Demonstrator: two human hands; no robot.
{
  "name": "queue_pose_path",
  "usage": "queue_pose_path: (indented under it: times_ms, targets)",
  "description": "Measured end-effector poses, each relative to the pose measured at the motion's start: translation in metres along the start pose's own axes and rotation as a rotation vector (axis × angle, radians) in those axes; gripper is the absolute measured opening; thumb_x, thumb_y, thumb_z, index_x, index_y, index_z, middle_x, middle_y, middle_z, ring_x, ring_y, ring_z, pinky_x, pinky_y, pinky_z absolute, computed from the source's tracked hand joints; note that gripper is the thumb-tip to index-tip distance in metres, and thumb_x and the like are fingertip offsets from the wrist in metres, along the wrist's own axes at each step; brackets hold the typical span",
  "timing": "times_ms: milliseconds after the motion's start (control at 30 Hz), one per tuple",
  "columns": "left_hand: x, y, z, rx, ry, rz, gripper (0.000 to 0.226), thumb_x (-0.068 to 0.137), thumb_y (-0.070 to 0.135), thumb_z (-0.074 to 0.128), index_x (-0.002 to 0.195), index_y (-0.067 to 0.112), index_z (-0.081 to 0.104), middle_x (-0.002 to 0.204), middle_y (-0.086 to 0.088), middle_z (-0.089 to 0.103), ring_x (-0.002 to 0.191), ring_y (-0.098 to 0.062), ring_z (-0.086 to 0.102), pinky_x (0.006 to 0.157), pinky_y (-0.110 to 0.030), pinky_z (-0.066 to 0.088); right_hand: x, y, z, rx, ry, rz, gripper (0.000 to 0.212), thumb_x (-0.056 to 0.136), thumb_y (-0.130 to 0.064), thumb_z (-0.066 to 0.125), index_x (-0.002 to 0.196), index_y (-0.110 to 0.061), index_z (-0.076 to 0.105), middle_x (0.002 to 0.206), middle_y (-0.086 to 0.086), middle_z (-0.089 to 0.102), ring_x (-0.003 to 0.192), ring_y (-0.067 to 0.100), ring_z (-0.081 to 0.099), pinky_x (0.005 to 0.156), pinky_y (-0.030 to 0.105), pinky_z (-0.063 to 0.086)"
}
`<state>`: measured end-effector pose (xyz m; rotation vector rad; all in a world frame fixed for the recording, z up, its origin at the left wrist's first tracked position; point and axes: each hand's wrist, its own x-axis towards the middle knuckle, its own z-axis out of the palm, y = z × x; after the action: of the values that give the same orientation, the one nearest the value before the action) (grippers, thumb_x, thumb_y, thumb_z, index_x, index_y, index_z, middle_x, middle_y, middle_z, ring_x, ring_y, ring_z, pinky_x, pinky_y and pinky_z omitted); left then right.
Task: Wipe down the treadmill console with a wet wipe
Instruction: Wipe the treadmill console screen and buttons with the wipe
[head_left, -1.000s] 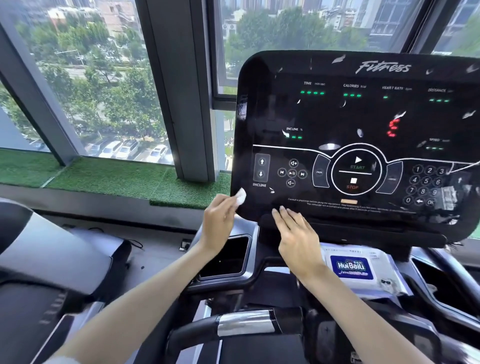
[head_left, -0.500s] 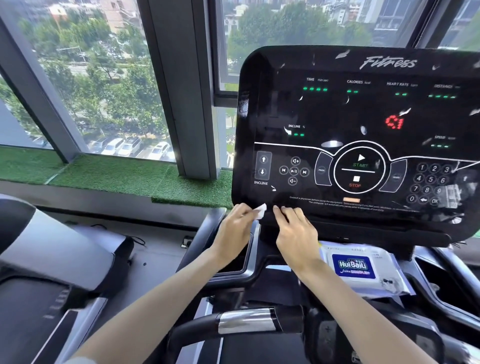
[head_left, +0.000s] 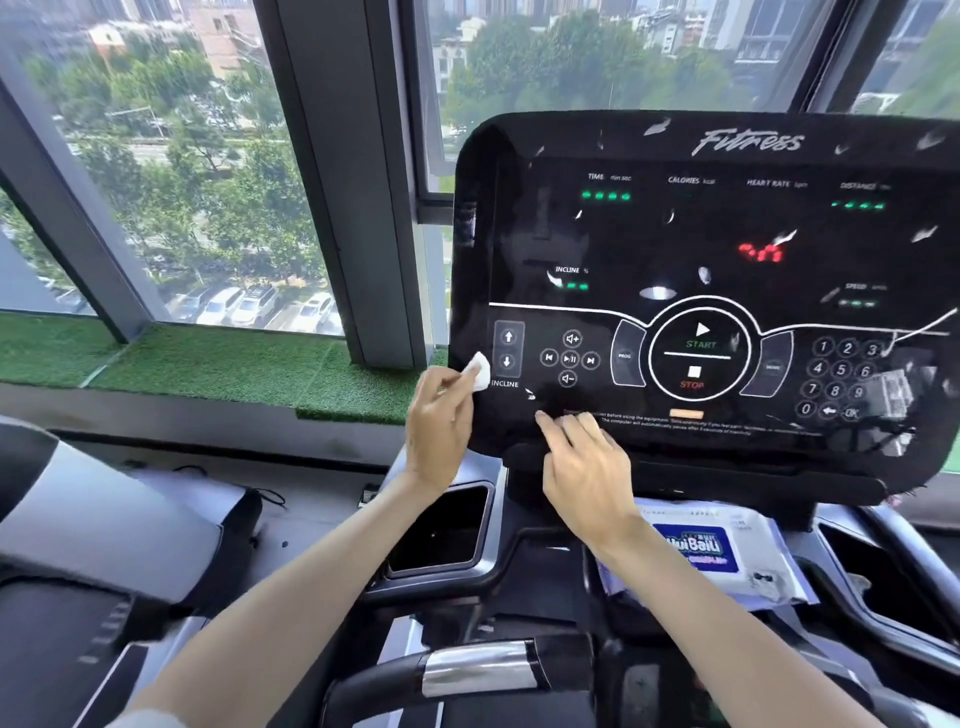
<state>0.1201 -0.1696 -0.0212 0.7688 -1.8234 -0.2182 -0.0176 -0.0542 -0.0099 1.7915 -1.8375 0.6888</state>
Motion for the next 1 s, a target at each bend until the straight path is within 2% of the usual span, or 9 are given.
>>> queue_pose_path:
  times_ms: [100,200,333,433,567,700,733,867,1000]
  targets:
    - [0.041,0.017,0.006,0.033,0.088,-0.095,0.031,0.088,0.005,0.052,0.115,0.011,0.065,0.080,-0.002,0.051,0.069,-0.013,0.047,0.066,-0.017,0.039,0.026,0.015,-0.008,-0.015,0.010,-0.065,0.044,0.074,-0.003,0.040,0.110,0.000,0.065,0.104,0.013,0.065,0.098,0.029,0.059,0.094,0.035,0.042]
    - [0.089,0.035,0.010,0.053,0.187,-0.179,0.028,0.086,0.000,0.057,0.109,0.011,0.069,0.078,0.001,0.052,0.068,-0.013,0.049,0.063,-0.015,0.037,0.060,0.036,-0.022,-0.049,0.006,-0.070,0.048,0.076,-0.004,0.038,0.118,0.003,0.060,0.124,0.019,0.058,0.117,0.032,0.053,0.106,0.039,0.032]
    - [0.156,0.056,0.010,0.082,0.271,-0.231,0.018,0.089,0.005,0.055,0.099,0.008,0.070,0.082,0.000,0.052,0.073,-0.015,0.053,0.065,-0.026,0.047,0.104,0.063,-0.044,-0.076,0.027,-0.051,0.056,0.071,0.007,0.053,0.127,0.007,0.051,0.134,0.024,0.049,0.128,0.036,0.044,0.108,0.045,0.034]
    - [0.199,0.068,0.011,0.129,0.300,-0.265,0.017,0.091,0.006,0.050,0.091,0.005,0.067,0.085,-0.002,0.048,0.072,-0.014,0.048,0.063,-0.025,0.041,0.132,0.081,-0.057,-0.113,0.025,-0.054,0.065,0.067,0.011,0.058,0.131,0.009,0.045,0.138,0.026,0.044,0.132,0.036,0.038,0.110,0.047,0.031]
    - [0.225,0.090,0.028,0.119,0.419,-0.345,0.021,0.092,0.005,0.047,0.102,0.004,0.066,0.086,0.001,0.043,0.071,-0.014,0.048,0.066,-0.027,0.045,0.155,0.097,-0.064,-0.134,0.036,-0.059,0.071,0.061,0.014,0.059,0.131,0.011,0.044,0.138,0.029,0.042,0.131,0.038,0.039,0.108,0.049,0.032]
    - [0.218,0.106,0.044,0.217,0.204,-0.003,0.025,0.090,0.002,0.053,0.111,0.009,0.064,0.085,-0.003,0.051,0.077,-0.015,0.050,0.069,-0.025,0.046,0.156,0.102,-0.060,-0.177,0.020,-0.112,0.076,0.056,0.012,0.064,0.130,0.013,0.044,0.138,0.031,0.040,0.130,0.041,0.039,0.106,0.051,0.034]
    - [0.221,0.101,0.040,0.199,0.185,-0.006,0.022,0.091,0.003,0.052,0.108,0.009,0.066,0.085,-0.003,0.051,0.075,-0.014,0.050,0.069,-0.023,0.044,0.155,0.103,-0.059,-0.186,0.011,-0.126,0.077,0.055,0.011,0.065,0.130,0.013,0.044,0.138,0.031,0.040,0.130,0.041,0.038,0.106,0.051,0.033]
    - [0.230,0.102,0.037,0.131,0.410,-0.312,0.021,0.094,0.005,0.047,0.088,0.005,0.067,0.081,-0.002,0.047,0.061,-0.007,0.042,0.062,-0.020,0.041,0.155,0.103,-0.060,-0.224,-0.006,-0.136,0.082,0.053,0.006,0.071,0.130,0.014,0.044,0.139,0.032,0.039,0.130,0.042,0.037,0.107,0.053,0.033]
    - [0.222,0.121,0.054,0.177,0.161,0.014,0.022,0.091,0.003,0.054,0.108,0.007,0.066,0.085,-0.003,0.053,0.073,-0.015,0.052,0.070,-0.023,0.045,0.154,0.105,-0.061,-0.254,-0.030,-0.155,0.083,0.056,0.002,0.073,0.132,0.013,0.042,0.140,0.031,0.037,0.132,0.042,0.035,0.108,0.052,0.030]
